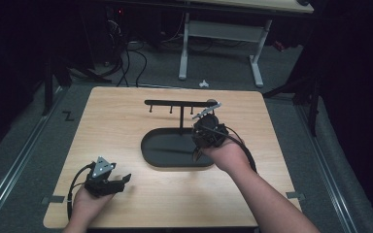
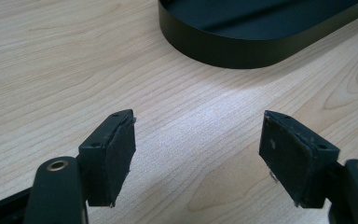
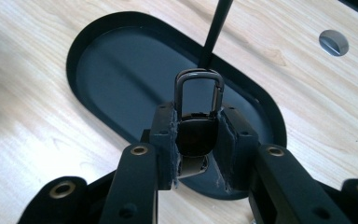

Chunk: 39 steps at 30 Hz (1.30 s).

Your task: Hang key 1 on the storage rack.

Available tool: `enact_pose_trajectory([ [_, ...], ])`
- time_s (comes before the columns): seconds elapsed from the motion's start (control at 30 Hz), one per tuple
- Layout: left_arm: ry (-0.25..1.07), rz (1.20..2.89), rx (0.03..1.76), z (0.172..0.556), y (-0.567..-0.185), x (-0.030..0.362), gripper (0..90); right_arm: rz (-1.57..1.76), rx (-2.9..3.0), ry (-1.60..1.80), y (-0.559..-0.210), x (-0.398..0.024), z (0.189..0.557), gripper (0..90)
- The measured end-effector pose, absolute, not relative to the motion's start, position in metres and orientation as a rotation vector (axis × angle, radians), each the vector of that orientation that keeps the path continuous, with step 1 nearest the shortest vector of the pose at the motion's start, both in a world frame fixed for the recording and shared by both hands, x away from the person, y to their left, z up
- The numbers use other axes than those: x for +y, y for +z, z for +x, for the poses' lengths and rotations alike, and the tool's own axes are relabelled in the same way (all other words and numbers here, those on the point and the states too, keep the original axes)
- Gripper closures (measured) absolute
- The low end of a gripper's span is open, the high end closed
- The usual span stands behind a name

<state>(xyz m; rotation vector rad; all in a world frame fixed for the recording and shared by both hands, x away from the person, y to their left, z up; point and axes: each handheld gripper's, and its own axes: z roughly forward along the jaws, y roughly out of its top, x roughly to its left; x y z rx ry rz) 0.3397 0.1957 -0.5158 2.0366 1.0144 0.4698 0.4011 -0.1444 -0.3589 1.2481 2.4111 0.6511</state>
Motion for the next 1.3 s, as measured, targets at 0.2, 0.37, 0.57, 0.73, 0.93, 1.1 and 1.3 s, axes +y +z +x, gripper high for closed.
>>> enact_pose_trajectory([
  [0.2, 0.465, 2.041, 1.014, 0.340, -0.515, 0.196, 27.3, 1.264, 2.382, 0.647, -0.355, -0.142, 0.415, 70.2],
  [0.37, 0.465, 2.035, 1.015, 0.340, -0.516, 0.197, 27.3, 1.265, 2.361, 0.653, -0.351, -0.140, 0.424, 70.2],
  [0.57, 0.464, 2.040, 1.014, 0.340, -0.516, 0.197, 27.2, 1.264, 2.351, 0.658, -0.348, -0.137, 0.433, 70.2],
  [0.73, 0.457, 2.047, 1.012, 0.340, -0.516, 0.197, 27.2, 1.280, 2.327, 0.665, -0.347, -0.136, 0.439, 70.2],
  [0.93, 0.459, 2.045, 1.009, 0.340, -0.516, 0.197, 27.2, 1.280, 2.317, 0.652, -0.345, -0.133, 0.445, 70.2],
  [1.1, 0.462, 2.040, 1.009, 0.340, -0.516, 0.197, 27.2, 1.280, 2.307, 0.640, -0.346, -0.130, 0.448, 70.2],
  [1.3, 0.461, 2.044, 1.009, 0.340, -0.516, 0.197, 27.2, 1.287, 2.298, 0.635, -0.349, -0.127, 0.450, 70.2],
])
